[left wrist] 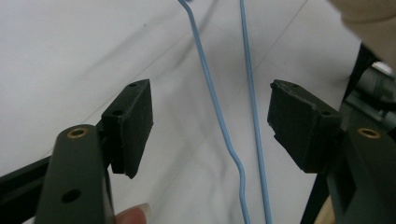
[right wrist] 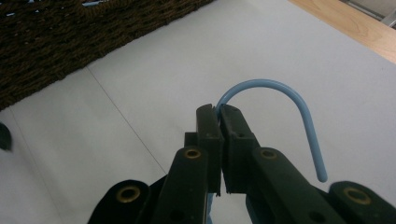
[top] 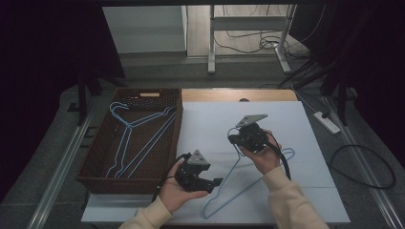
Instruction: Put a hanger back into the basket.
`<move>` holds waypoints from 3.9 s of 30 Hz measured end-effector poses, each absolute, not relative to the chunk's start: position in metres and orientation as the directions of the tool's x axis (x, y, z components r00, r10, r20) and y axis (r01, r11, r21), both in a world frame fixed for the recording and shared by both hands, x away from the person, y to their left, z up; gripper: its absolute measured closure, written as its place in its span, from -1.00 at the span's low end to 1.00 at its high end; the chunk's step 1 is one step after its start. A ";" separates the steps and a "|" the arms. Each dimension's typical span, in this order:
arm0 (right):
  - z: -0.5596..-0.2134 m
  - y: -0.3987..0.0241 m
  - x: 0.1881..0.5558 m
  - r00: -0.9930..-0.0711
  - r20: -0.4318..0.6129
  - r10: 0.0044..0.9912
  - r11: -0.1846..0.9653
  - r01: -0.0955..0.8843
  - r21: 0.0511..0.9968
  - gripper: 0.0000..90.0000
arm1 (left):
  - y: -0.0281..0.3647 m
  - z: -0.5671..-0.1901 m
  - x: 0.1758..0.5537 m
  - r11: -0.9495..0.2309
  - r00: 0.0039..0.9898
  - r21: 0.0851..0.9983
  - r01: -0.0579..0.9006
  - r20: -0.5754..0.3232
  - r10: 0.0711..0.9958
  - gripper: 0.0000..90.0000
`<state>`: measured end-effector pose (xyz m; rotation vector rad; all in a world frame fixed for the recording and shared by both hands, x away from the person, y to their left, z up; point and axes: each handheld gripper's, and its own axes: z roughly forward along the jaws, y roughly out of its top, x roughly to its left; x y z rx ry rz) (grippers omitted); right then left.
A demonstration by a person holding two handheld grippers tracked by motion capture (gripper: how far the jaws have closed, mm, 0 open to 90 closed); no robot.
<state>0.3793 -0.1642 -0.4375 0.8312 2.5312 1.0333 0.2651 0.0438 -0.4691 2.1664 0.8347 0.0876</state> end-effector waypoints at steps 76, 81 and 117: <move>-0.456 -0.290 0.295 -0.717 0.034 0.696 0.292 0.326 0.899 -0.39 | 0.100 -0.406 0.274 -0.134 0.719 0.819 0.558 -0.396 0.571 0.93; -0.462 -0.289 0.297 -0.714 0.038 0.699 0.301 0.341 0.890 -0.39 | 0.121 -0.398 0.274 -0.091 0.709 0.836 0.541 -0.395 0.584 0.93; -0.476 -0.290 0.301 -0.701 0.038 0.712 0.342 0.393 0.853 -0.41 | 0.269 -0.382 0.279 0.065 0.584 0.885 0.461 -0.357 0.729 0.93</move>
